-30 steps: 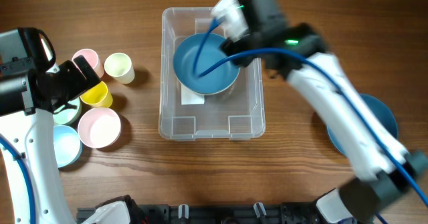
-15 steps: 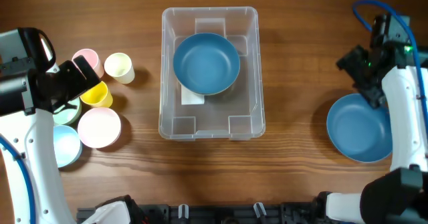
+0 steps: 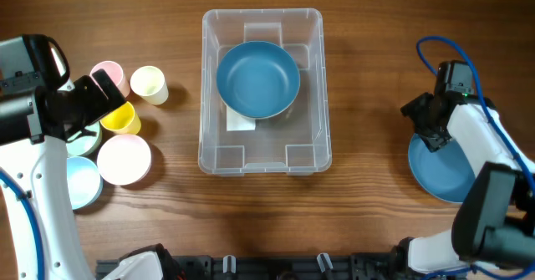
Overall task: Pack container
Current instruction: 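Carry the teal bowl over the container and drop it onto the cream bowl, then grasp the second dark teal bowl with the right gripper, then lower the second teal bowl into the container onto the stack, release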
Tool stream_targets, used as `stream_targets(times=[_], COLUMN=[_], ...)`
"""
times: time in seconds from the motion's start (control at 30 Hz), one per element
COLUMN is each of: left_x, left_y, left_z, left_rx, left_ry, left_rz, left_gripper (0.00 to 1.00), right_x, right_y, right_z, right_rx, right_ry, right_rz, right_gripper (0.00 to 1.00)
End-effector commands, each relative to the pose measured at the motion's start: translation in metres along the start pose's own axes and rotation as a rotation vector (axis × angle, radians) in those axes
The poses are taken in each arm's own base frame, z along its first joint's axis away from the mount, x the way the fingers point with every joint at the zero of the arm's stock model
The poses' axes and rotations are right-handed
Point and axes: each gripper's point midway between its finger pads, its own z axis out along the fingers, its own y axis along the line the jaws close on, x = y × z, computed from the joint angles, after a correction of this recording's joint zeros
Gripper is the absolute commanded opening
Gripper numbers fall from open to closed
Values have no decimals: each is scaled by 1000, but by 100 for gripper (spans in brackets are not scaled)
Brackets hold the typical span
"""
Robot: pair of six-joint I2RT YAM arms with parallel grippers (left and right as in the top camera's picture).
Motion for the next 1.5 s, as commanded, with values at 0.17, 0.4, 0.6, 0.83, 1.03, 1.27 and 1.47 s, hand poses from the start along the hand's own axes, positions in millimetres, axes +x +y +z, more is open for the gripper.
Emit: stream_targets(times=[0.17, 0.4, 0.6, 0.83, 1.03, 1.27, 1.47], left_x=[-3, -3, -3, -3, -3, -3, -3], left_y=[-2, -2, -2, -2, -2, -2, -2], left_z=[-4, -4, -4, -4, -4, -4, -4], left_rx=[17, 17, 17, 17, 18, 17, 17], left_ry=[-9, -9, -9, -9, -9, -9, -9], left_rz=[-16, -16, -16, -16, -16, -16, -16], left_gripper=[100, 100, 100, 100, 100, 100, 100], right_x=[4, 4, 0, -29, -31, 48, 171], right_y=[0, 1, 5, 47, 121, 208, 239], right_z=[12, 12, 12, -30, -119, -233, -274], right_rx=[6, 4, -13, -97, -220, -432, -563], right_ry=[23, 21, 3, -96, -245, -398, -542], right_rz=[3, 1, -62, -349, -823, -1416, -2034], right_gripper=[36, 5, 4, 4, 4, 4, 4])
